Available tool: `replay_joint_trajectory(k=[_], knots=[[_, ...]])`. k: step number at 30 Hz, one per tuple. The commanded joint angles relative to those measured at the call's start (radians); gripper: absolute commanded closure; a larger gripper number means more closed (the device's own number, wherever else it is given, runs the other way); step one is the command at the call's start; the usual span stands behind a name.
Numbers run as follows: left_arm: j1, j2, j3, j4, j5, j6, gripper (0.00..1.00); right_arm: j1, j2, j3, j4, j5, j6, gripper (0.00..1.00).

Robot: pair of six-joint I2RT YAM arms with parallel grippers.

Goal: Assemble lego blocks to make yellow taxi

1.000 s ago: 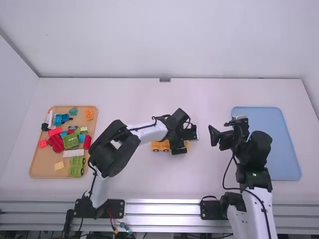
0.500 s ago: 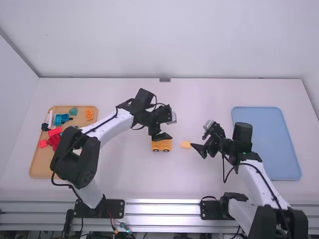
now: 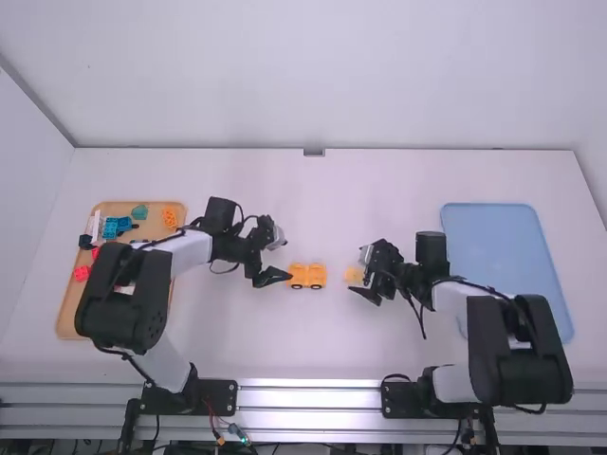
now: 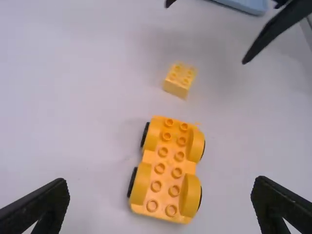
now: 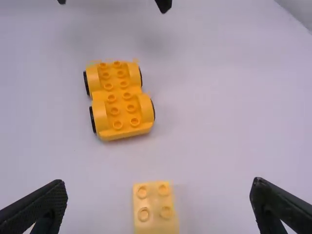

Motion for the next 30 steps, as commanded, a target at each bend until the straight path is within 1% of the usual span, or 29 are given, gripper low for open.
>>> replay_joint_trajectory(k=[1,3,4,5,7,9,11,13,14,16,19,21,22,27,28,30], knots=[[-0.011,-0.023,-0.069,0.035,0.055,0.167,0.01,0.008,0.063,0.001,0.012,0.005,-0.019,0.01],[-0.014,-0.023,-0.138,0.13,0.119,0.231,0.01,0.0,0.127,0.029,0.012,0.005,-0.019,0.0],[-0.013,-0.023,-0.143,0.138,0.124,0.232,0.01,-0.001,0.132,0.031,0.012,0.004,-0.019,0.0],[-0.005,-0.023,-0.18,0.213,0.147,0.208,0.01,-0.003,0.175,0.052,0.013,-0.008,-0.02,0.02],[0.005,-0.023,-0.211,0.296,0.145,0.124,0.01,-0.003,0.224,0.077,0.007,-0.034,-0.049,0.05],[0.005,-0.022,-0.226,0.341,0.146,0.084,0.0,-0.003,0.253,0.09,-0.001,-0.045,-0.072,0.06],[0.003,-0.006,-0.236,0.396,0.164,0.062,0.01,-0.003,0.284,0.103,-0.007,-0.038,-0.102,0.12],[0.003,0.01,-0.236,0.429,0.179,0.042,0.01,-0.003,0.296,0.108,-0.006,-0.04,-0.108,0.16],[0.003,0.027,-0.236,0.466,0.179,0.01,0.01,-0.003,0.311,0.116,-0.006,-0.039,-0.107,0.21],[0.003,0.037,-0.236,0.483,0.18,-0.012,0.01,-0.003,0.325,0.123,-0.006,-0.039,-0.108,0.24],[0.003,0.042,-0.236,0.484,0.18,-0.013,0.01,-0.003,0.366,0.143,-0.006,-0.04,-0.108,0.34],[0.003,0.042,-0.236,0.487,0.18,-0.013,0.01,-0.003,0.383,0.154,-0.006,-0.04,-0.107,0.35],[0.003,0.042,-0.236,0.486,0.18,-0.012,0.01,-0.003,0.394,0.161,-0.006,-0.04,-0.1,0.38],[0.003,0.042,-0.236,0.478,0.173,-0.013,0.01,-0.003,0.423,0.189,-0.037,-0.048,-0.101,0.56],[0.003,0.042,-0.236,0.476,0.17,-0.013,0.01,-0.003,0.422,0.191,-0.045,-0.048,-0.101,0.56],[0.003,0.042,-0.236,0.474,0.169,-0.013,0.01,-0.003,0.422,0.198,-0.068,-0.047,-0.101,0.48]])
